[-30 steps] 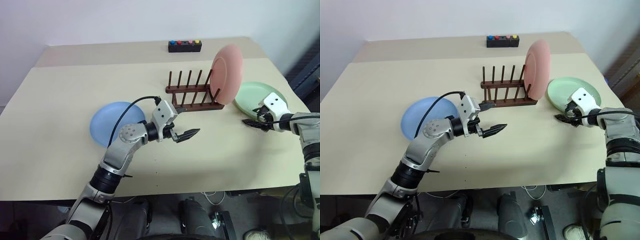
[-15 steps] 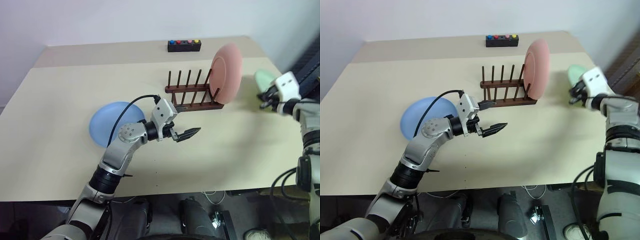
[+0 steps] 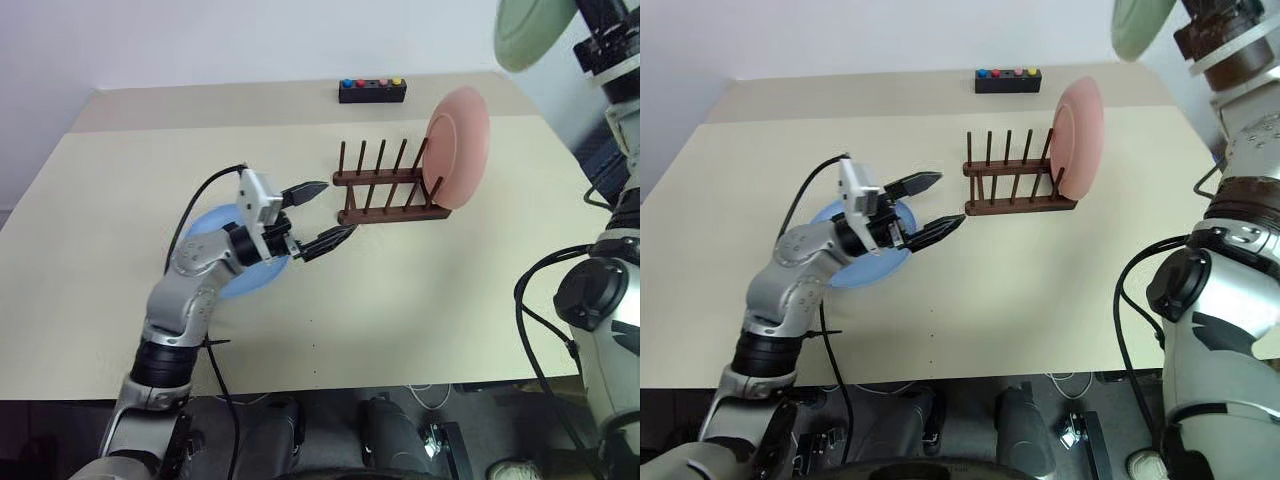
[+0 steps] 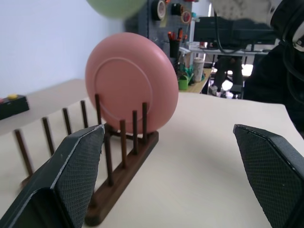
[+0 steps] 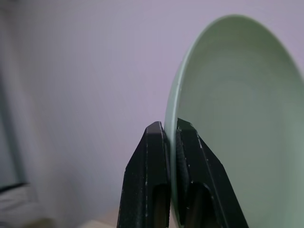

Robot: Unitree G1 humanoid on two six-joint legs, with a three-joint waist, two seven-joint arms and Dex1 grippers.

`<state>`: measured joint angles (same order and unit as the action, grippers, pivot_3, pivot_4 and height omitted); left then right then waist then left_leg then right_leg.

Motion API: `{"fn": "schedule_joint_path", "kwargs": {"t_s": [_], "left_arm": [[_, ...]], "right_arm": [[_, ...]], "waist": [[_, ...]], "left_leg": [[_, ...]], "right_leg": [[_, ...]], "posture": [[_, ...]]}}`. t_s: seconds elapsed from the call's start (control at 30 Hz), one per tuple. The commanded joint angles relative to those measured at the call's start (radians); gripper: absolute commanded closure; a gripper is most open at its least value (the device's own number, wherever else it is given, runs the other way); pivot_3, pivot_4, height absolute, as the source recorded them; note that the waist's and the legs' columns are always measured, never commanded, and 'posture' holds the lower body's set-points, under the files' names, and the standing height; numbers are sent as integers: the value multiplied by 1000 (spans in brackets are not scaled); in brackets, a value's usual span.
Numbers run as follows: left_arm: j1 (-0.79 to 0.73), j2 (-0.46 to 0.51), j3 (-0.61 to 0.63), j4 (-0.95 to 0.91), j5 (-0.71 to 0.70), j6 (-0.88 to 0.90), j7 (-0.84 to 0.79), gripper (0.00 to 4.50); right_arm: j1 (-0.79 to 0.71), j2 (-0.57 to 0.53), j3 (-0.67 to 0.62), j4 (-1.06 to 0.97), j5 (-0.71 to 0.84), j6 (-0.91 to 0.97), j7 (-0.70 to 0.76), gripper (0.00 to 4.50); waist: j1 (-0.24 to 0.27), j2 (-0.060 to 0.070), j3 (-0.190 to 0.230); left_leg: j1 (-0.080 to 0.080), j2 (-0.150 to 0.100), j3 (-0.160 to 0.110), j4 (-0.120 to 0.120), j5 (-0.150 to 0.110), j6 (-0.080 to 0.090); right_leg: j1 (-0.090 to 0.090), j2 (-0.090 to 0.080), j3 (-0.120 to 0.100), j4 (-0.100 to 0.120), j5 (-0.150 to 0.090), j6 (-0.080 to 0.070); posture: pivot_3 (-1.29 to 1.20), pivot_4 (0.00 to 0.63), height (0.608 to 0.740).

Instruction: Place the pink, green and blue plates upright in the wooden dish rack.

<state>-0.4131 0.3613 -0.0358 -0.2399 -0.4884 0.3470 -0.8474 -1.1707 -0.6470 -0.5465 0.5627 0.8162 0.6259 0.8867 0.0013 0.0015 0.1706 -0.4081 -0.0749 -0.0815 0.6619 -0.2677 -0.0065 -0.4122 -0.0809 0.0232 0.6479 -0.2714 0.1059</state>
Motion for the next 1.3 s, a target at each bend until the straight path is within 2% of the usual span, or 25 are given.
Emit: {"fn": "schedule_joint_path", "kwargs": {"t_s": [0.03, 0.13, 0.27, 0.43, 0.83, 1.0, 1.3], "left_arm": [[37, 39, 31, -76, -39, 14, -15, 0], [72, 73, 58, -101, -64, 21, -23, 0], [102, 109, 80, -122, -70, 2, -31, 0], [124, 130, 90, -138, -84, 7, -33, 0], [139, 127, 67, -142, -83, 5, -28, 0], [135, 124, 61, -143, -83, 7, -26, 0], [130, 122, 55, -141, -77, 2, -21, 0]], "right_arm": [[29, 9, -34, -115, 145, 178, -29, 4475], [79, 40, -12, -136, 168, 252, -74, 4475], [147, 52, 58, -151, 93, 197, -59, 4475], [179, 80, 54, -121, 94, 195, -87, 4475], [268, 150, 23, -229, 175, 252, -198, 4475], [261, 155, 19, -267, 206, 263, -223, 4475], [301, 164, 54, -271, 189, 263, -234, 4475]], "waist": [[5, 0, 0], [8, 0, 0], [10, 0, 0], [7, 0, 0], [4, 0, 0], [4, 0, 0], [4, 0, 0]], "left_leg": [[0, 0, 0, 0, 0, 0], [0, 0, 0, 0, -1, 1], [0, 0, 0, 0, -1, 1], [0, 0, 1, 0, -1, 1], [0, 0, 1, 0, -1, 1], [0, 0, 1, 0, -1, 1], [0, 0, 1, 0, -1, 1]], "right_leg": [[0, 0, 0, 0, 0, 0], [0, 0, 0, 0, 0, 0], [0, 0, 0, 0, 0, 0], [-1, 0, 0, 1, 0, 0], [-1, 0, 0, 1, 0, 0], [-1, 0, 0, 1, 0, 0], [-1, 0, 0, 1, 0, 0]], "posture": [[0, 150, 740], [0, 150, 740], [0, 150, 740], [0, 150, 740], [0, 150, 740], [0, 150, 740], [0, 150, 740]]}}
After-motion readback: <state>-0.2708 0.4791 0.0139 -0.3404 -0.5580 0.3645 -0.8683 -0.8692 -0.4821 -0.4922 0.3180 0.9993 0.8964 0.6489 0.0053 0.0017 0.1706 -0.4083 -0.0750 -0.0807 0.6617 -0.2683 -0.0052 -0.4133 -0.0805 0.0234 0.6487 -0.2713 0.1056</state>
